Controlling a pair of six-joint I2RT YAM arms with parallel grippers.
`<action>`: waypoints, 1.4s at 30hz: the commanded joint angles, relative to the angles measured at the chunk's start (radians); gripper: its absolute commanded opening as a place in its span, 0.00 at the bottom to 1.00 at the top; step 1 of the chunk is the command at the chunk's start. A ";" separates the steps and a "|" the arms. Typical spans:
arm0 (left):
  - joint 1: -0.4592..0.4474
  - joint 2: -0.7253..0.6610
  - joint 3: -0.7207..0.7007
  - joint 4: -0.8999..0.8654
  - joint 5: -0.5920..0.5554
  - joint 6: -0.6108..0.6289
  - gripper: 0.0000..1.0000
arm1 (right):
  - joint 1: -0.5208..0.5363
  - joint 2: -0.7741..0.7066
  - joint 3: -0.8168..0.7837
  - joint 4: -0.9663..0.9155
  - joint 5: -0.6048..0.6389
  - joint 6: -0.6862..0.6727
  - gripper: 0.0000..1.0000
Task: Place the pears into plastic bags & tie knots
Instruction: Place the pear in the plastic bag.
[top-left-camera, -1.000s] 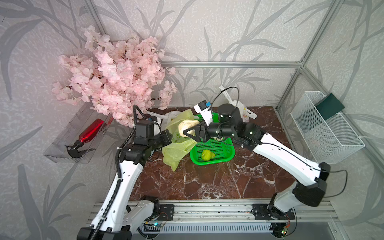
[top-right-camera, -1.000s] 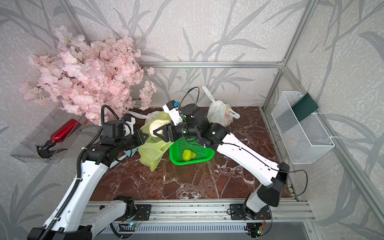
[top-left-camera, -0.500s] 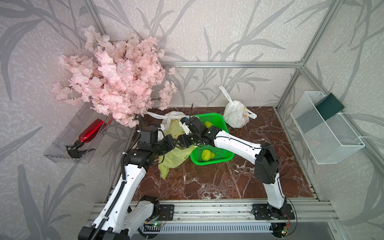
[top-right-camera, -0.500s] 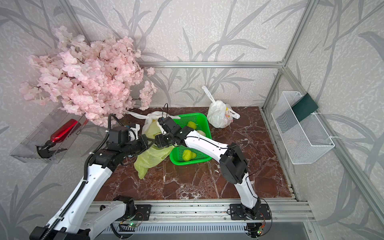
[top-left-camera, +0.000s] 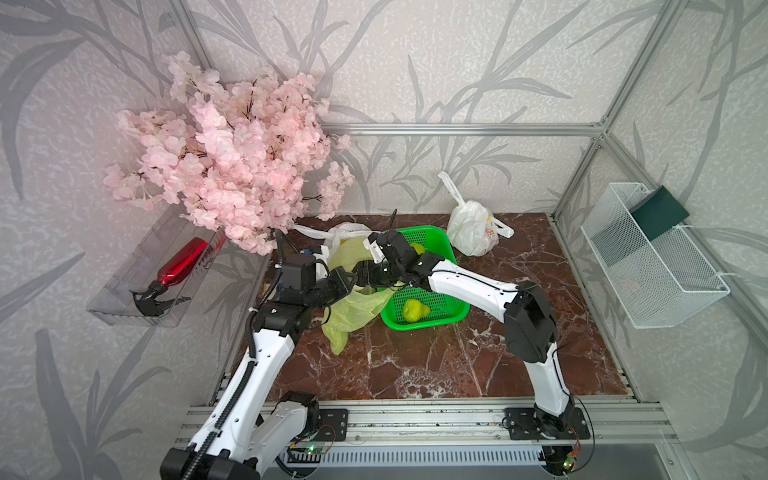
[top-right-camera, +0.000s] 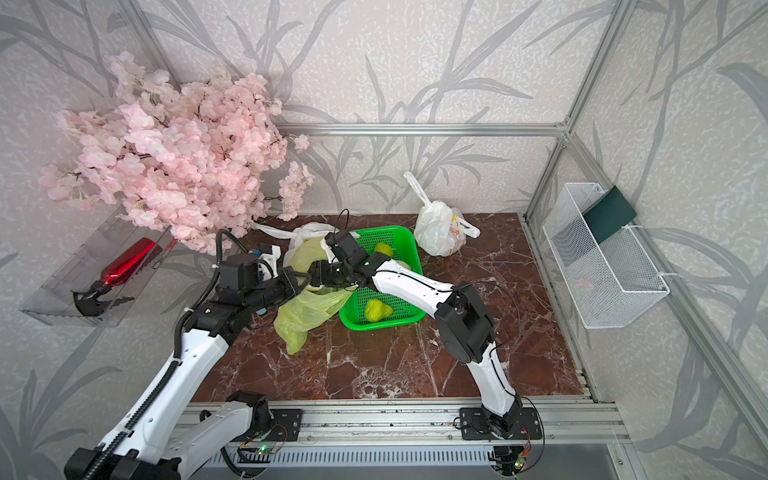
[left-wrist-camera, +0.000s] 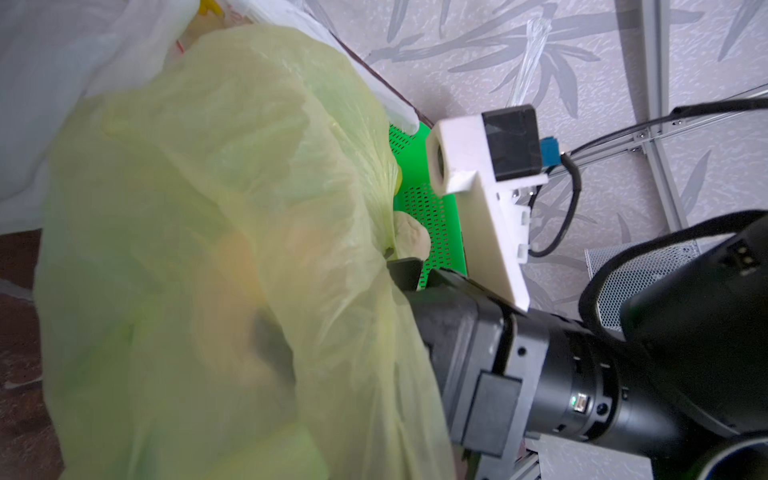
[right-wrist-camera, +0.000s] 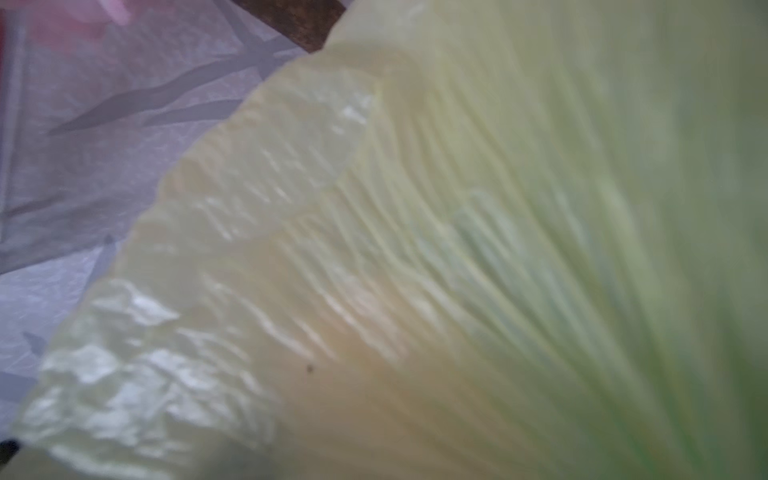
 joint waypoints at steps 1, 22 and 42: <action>-0.013 -0.022 -0.021 0.041 0.112 -0.025 0.00 | 0.004 0.018 0.087 -0.180 0.220 -0.081 0.61; 0.099 0.000 0.024 -0.039 0.117 0.078 0.00 | -0.016 0.123 0.538 -0.825 0.600 -0.618 0.47; 0.152 0.111 0.109 -0.153 0.338 0.178 0.00 | -0.073 -0.232 -0.109 -0.308 0.102 -0.338 0.32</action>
